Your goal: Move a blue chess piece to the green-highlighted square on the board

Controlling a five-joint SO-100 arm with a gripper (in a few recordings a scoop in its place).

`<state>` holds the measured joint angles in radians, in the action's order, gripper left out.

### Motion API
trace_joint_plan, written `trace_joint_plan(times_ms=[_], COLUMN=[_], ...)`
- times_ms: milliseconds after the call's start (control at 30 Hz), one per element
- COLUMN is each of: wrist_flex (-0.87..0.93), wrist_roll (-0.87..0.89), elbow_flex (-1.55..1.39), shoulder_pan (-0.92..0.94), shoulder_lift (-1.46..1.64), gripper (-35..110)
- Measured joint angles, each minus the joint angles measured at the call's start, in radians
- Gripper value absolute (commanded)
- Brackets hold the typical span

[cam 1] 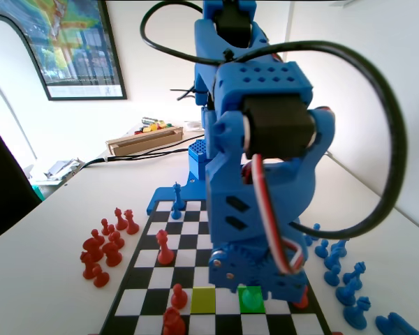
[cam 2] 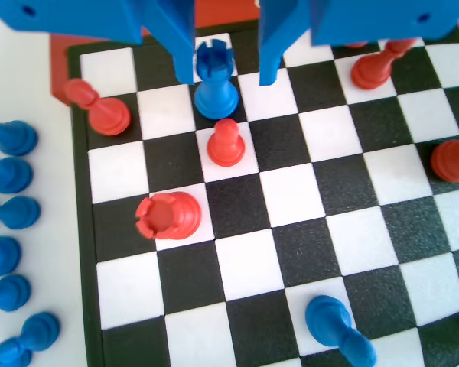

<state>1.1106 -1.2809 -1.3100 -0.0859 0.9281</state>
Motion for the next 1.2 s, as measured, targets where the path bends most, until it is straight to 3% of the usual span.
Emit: trace_joint_plan(times_ms=[567,1200], wrist_flex=[0.196,0.466], wrist_roll=[-0.005,-0.107], elbow_flex=[0.118,0.020], shoulder_pan=[0.012,0.028], shoulder_lift=[0.173,0.796], gripper=[11,2])
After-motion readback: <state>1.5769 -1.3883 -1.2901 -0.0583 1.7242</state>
